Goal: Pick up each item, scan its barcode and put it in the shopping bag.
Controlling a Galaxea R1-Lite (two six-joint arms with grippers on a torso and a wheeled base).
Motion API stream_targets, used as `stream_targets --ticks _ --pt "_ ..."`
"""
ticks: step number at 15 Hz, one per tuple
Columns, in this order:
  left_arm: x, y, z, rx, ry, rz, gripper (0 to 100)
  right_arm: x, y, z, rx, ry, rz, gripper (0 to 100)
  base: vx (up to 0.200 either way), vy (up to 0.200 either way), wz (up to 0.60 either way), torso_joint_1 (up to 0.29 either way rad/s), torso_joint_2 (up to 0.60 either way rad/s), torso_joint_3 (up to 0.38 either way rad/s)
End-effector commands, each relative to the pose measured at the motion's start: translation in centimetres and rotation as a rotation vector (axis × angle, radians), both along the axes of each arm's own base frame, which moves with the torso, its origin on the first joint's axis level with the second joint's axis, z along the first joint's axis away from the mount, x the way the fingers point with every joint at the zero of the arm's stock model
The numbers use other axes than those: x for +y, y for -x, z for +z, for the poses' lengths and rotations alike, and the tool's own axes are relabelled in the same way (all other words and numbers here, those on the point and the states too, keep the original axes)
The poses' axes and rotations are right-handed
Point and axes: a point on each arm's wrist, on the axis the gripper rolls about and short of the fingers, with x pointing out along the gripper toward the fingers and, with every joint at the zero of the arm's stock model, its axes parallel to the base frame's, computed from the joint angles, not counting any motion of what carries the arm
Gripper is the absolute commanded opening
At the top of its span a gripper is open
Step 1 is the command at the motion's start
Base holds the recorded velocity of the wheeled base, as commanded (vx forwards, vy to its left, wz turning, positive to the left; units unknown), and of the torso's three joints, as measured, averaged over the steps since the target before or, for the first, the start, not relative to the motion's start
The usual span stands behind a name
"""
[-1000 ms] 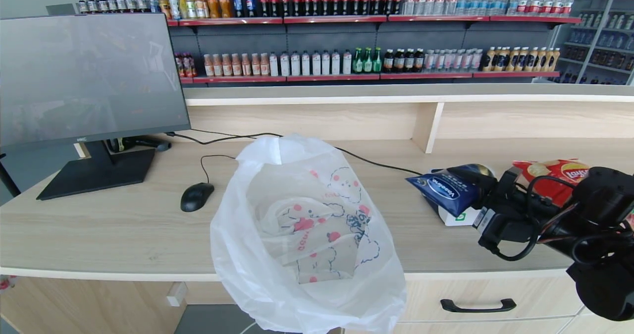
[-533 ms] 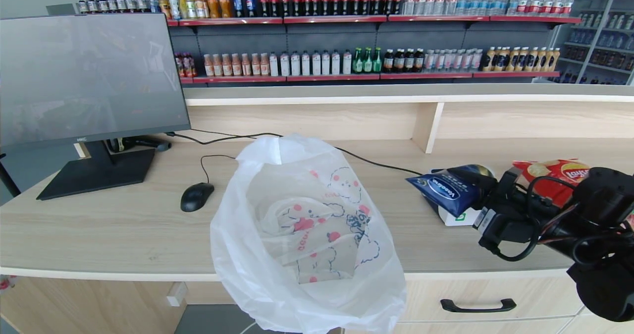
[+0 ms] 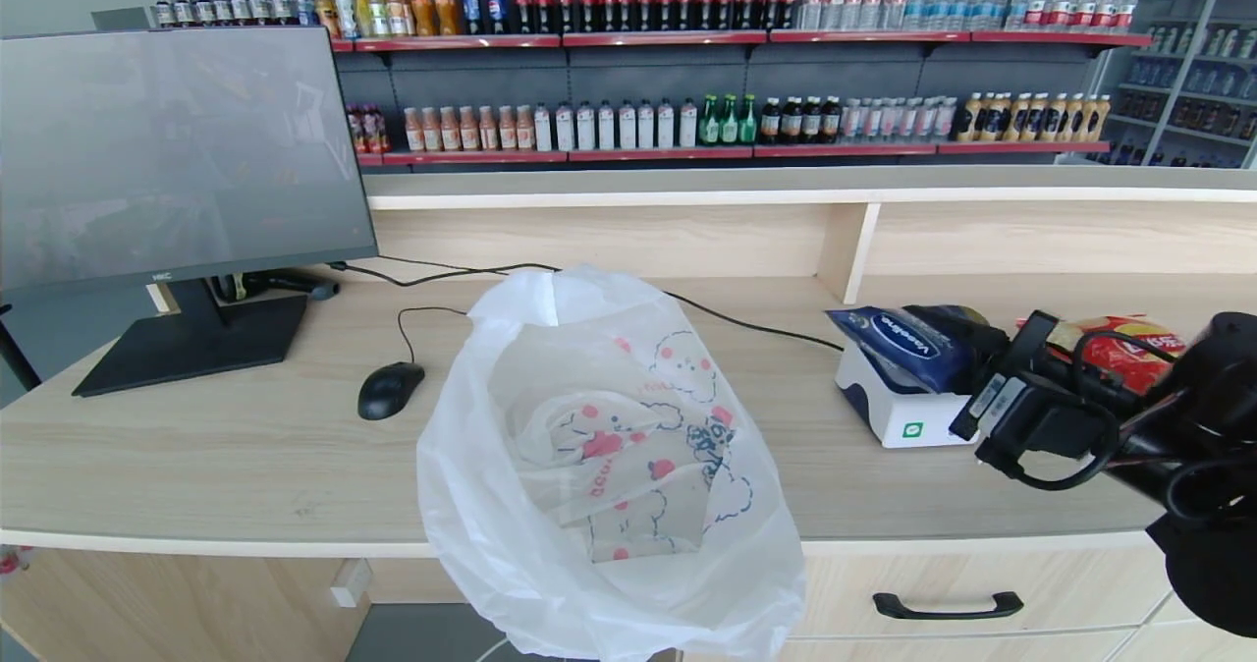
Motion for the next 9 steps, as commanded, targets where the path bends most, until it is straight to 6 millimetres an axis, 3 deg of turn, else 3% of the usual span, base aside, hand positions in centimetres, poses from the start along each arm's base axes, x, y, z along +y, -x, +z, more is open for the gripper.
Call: stream_targets --ticks 1,3,7,9 --pt "0.0 0.0 0.0 0.000 -0.001 -0.001 100 1.7 1.4 1.8 0.011 -0.092 0.084 0 0.000 0.000 0.00 0.000 0.00 0.000" --pt "0.0 0.0 0.0 0.000 -0.002 -0.002 100 3.4 2.5 3.9 0.013 -0.193 0.159 0 0.000 0.000 0.00 0.000 0.00 0.000" --pt "0.0 0.0 0.0 0.000 -0.001 -0.002 100 7.1 5.7 7.2 0.181 -0.611 0.240 0 0.000 0.000 0.00 0.000 0.00 0.000" --pt "0.0 0.0 0.0 0.000 0.002 0.001 100 9.3 7.2 7.3 0.315 -0.795 0.285 0 0.000 0.000 0.00 0.000 0.00 0.000"
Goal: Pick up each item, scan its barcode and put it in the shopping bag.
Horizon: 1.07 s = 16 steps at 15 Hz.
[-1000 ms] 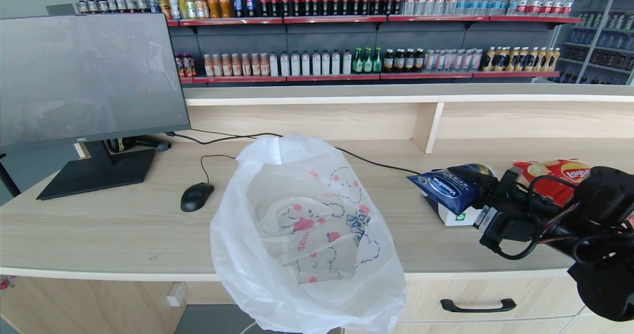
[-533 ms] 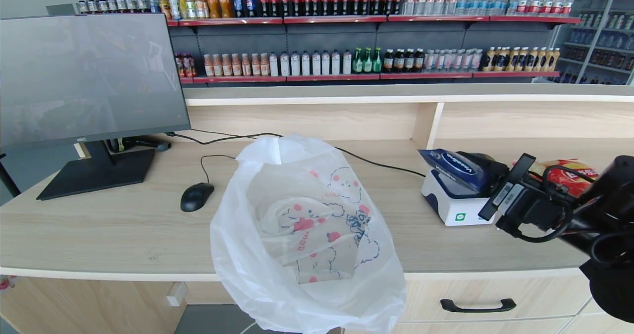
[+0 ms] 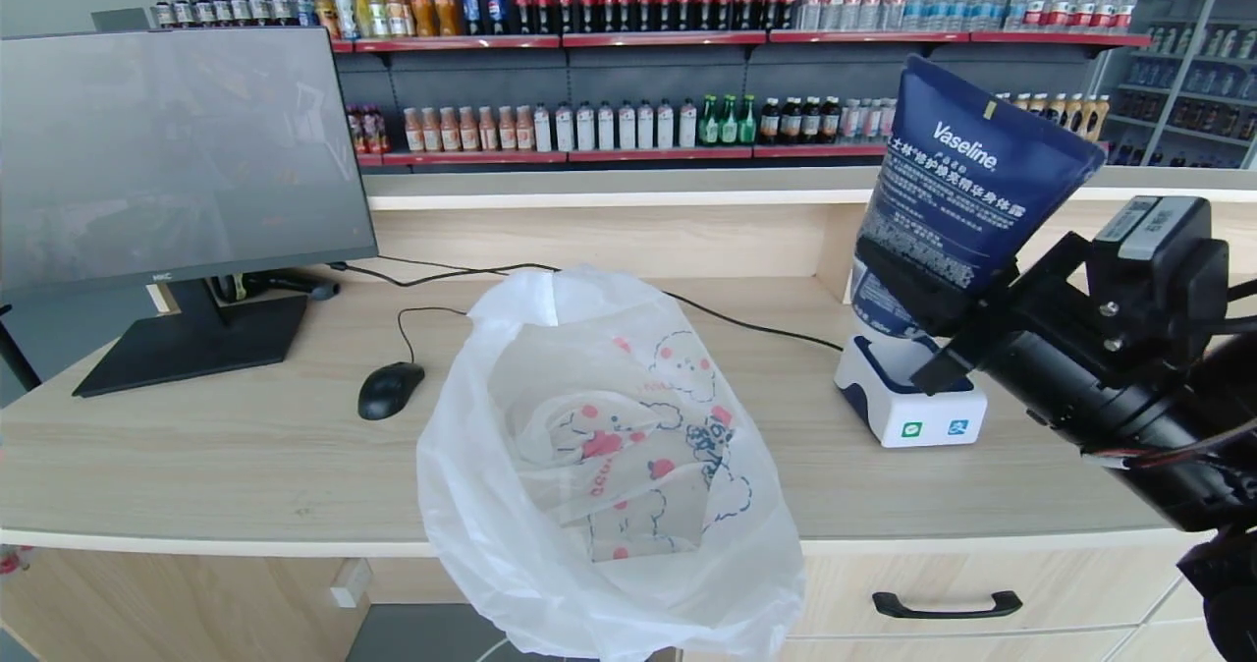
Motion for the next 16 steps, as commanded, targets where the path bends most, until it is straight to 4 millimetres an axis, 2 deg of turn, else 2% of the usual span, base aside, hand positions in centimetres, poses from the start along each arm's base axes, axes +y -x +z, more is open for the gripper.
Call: stream_targets --ticks 1,2,3,5,6,7,9,11,16 --pt "0.0 0.0 0.0 0.000 0.001 0.002 100 1.6 2.0 0.8 0.055 -0.122 0.059 0 0.000 0.000 0.00 0.000 0.00 0.000" --pt "0.0 0.0 0.0 0.000 -0.001 0.000 100 1.6 2.1 0.2 0.105 -0.146 0.081 0 0.000 0.000 0.00 0.000 0.00 0.000" --pt "0.0 0.0 0.0 0.000 -0.002 0.000 100 2.5 2.6 0.2 0.163 -0.188 0.142 0 0.000 0.000 0.00 0.000 0.00 0.000" --pt "0.0 0.0 0.0 0.000 -0.002 0.000 100 2.4 2.5 -0.5 0.212 -0.198 0.145 0 0.000 0.000 0.00 0.000 0.00 0.000" --pt "0.0 0.0 0.0 0.000 -0.002 0.002 100 1.1 2.0 -1.7 0.280 -0.233 0.088 0 0.000 0.000 0.00 0.000 0.00 0.000" --pt "0.0 0.0 0.0 0.000 -0.001 0.000 100 0.4 2.4 -2.7 0.332 -0.237 0.074 0 0.000 0.000 0.00 0.000 0.00 0.000" --pt "0.0 0.0 0.0 0.000 -0.001 0.002 100 -0.1 3.4 -4.2 0.402 -0.222 0.070 0 0.000 0.000 0.00 0.000 0.00 0.000" --pt "0.0 0.0 0.0 0.000 0.001 0.002 100 -0.2 3.5 -3.7 0.380 -0.236 0.074 0 0.000 0.000 0.00 0.000 0.00 0.000" --pt "0.0 0.0 0.0 0.000 0.003 0.000 100 -0.9 4.1 -3.7 0.389 -0.250 0.071 0 0.000 0.200 0.00 0.000 0.00 0.002"
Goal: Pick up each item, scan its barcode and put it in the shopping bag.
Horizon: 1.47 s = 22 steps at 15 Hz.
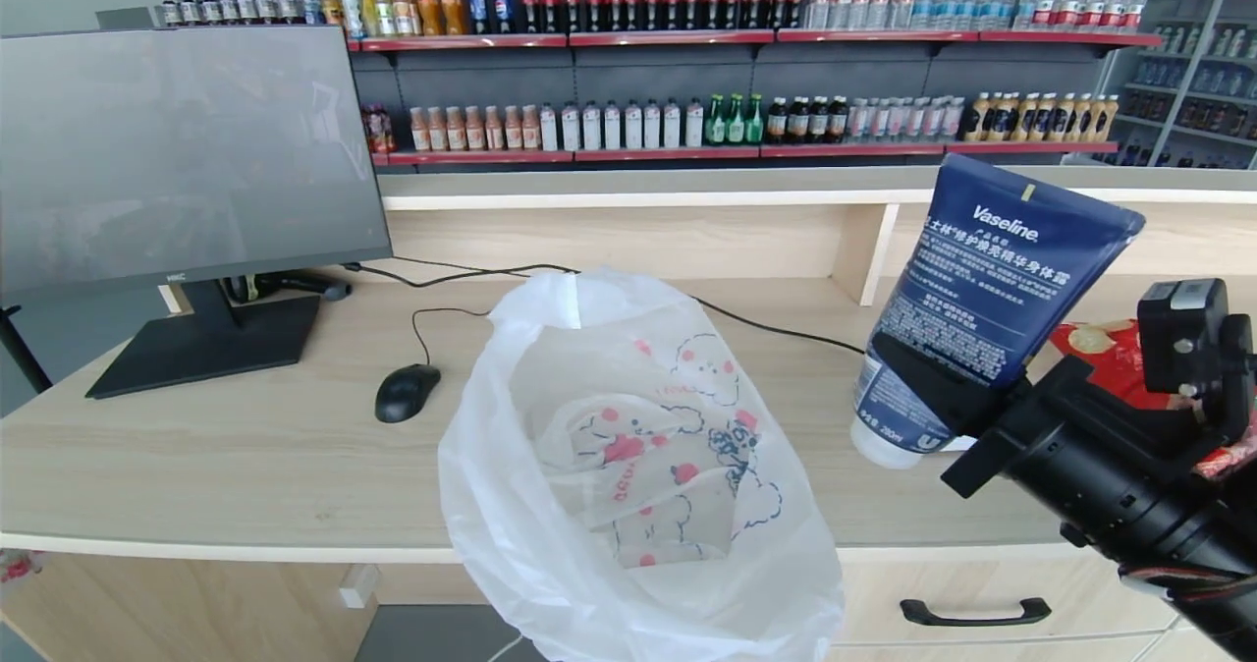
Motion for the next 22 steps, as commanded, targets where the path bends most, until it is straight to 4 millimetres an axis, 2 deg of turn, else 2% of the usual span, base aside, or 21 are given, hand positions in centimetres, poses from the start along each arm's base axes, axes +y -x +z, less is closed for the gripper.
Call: stream_targets --ticks 1,7,9,12,14,16,19,22 --pt "0.0 0.0 0.0 -0.001 0.000 0.002 100 -0.2 0.5 0.4 -0.016 -0.010 0.002 0 0.000 0.200 0.00 0.012 0.00 -0.002" --pt "0.0 0.0 0.0 -0.001 -0.002 0.000 100 -0.6 1.2 0.5 -0.017 -0.018 0.007 0 0.000 0.200 0.00 0.001 0.00 0.001" --pt "0.0 0.0 0.0 -0.001 -0.002 0.002 100 -0.6 0.9 0.4 0.037 -0.085 0.032 0 0.000 0.000 0.00 0.000 0.00 0.000" --pt "0.0 0.0 0.0 -0.001 0.000 0.002 100 -0.6 1.5 0.1 0.109 -0.125 0.212 0 0.000 0.000 0.00 0.000 0.00 0.000" --pt "0.0 0.0 0.0 -0.001 0.000 0.000 100 0.0 0.3 0.7 0.136 -0.196 0.238 0 0.000 0.000 0.00 0.000 0.00 0.000" --pt "0.0 0.0 0.0 -0.001 0.000 0.000 100 1.0 -2.6 1.2 0.178 -0.290 0.242 0 0.000 0.000 0.00 0.000 0.00 0.000" --pt "0.0 0.0 0.0 -0.001 0.000 0.000 100 2.3 -6.1 0.4 0.181 -0.280 0.222 0 0.000 0.000 0.00 0.000 0.00 0.000" --pt "0.0 0.0 0.0 -0.001 0.000 0.002 100 2.7 -7.7 -1.4 0.220 -0.246 0.204 0 0.000 0.000 0.00 0.000 0.00 0.000"
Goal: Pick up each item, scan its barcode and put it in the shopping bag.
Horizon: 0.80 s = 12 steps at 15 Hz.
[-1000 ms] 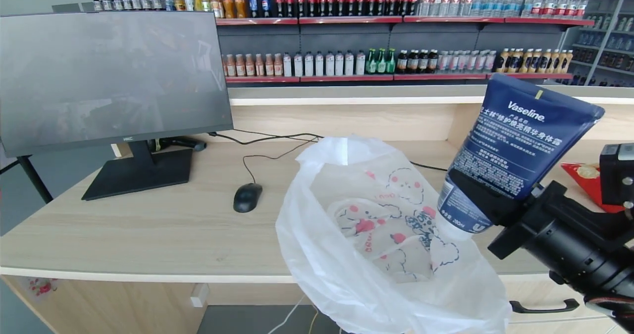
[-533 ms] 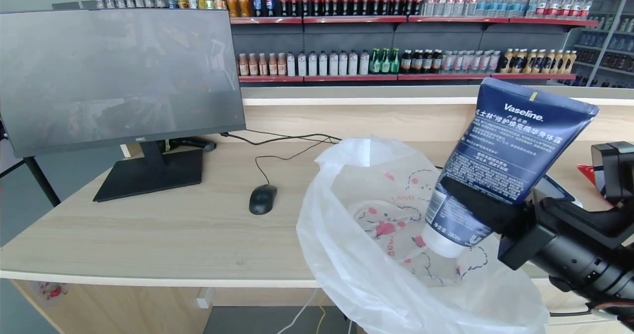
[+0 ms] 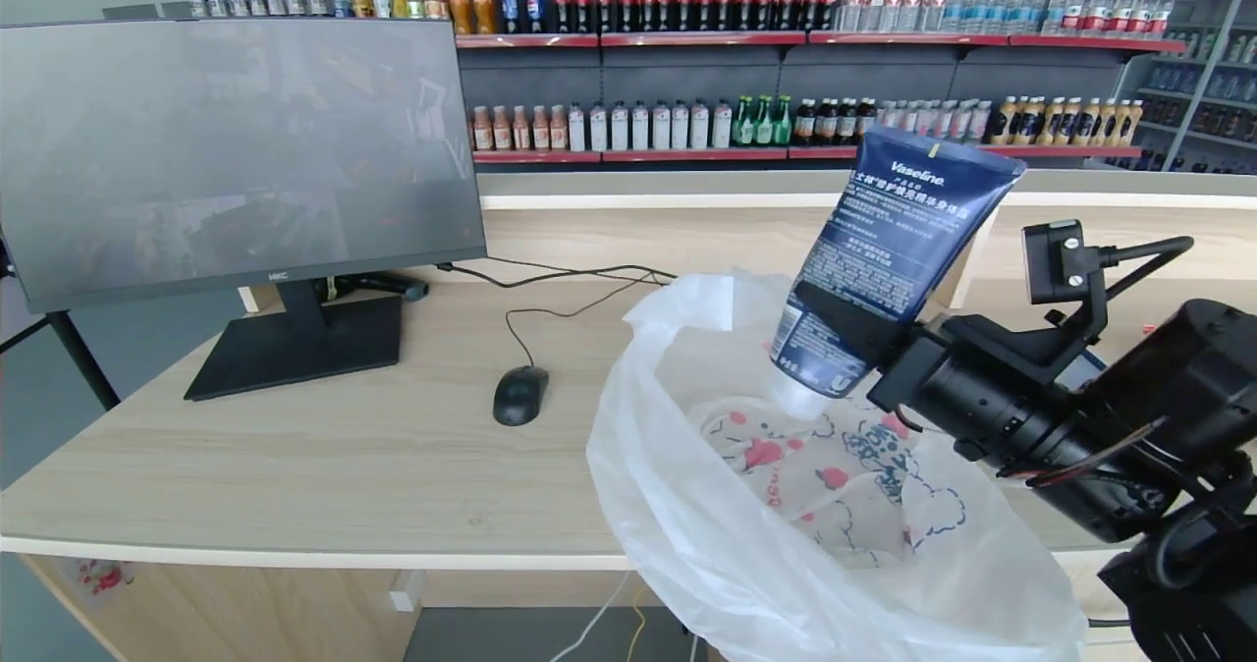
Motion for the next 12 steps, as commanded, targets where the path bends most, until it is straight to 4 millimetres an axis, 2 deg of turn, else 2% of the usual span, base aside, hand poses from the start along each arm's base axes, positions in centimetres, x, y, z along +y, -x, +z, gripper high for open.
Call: stream_targets --ticks 1,3,4,6,7,12 --pt "0.0 0.0 0.0 -0.001 0.000 0.000 100 0.4 -1.8 -2.5 0.069 0.039 -0.011 0 0.000 0.000 0.00 0.000 0.00 0.000" --pt "0.0 0.0 0.0 -0.001 0.000 0.002 100 0.5 -2.2 -3.0 0.084 0.044 -0.010 0 0.000 0.000 0.00 0.000 0.00 0.000" --pt "0.0 0.0 0.0 -0.001 0.000 0.000 100 0.6 -4.4 -3.6 0.055 0.070 -0.039 0 0.000 0.000 0.00 0.000 0.00 0.000" --pt "0.0 0.0 0.0 0.001 0.000 0.000 100 0.3 -7.2 -3.5 -0.014 0.085 -0.078 0 0.000 0.000 0.00 0.000 0.00 0.000" --pt "0.0 0.0 0.0 -0.002 0.000 0.002 100 0.1 -9.2 -3.4 -0.052 0.079 -0.102 0 0.000 0.000 0.00 0.000 0.00 0.000" --pt "0.0 0.0 0.0 -0.002 0.002 0.002 100 -0.2 -13.0 -5.2 -0.096 0.113 -0.157 0 0.000 0.000 0.00 0.000 0.00 0.000"
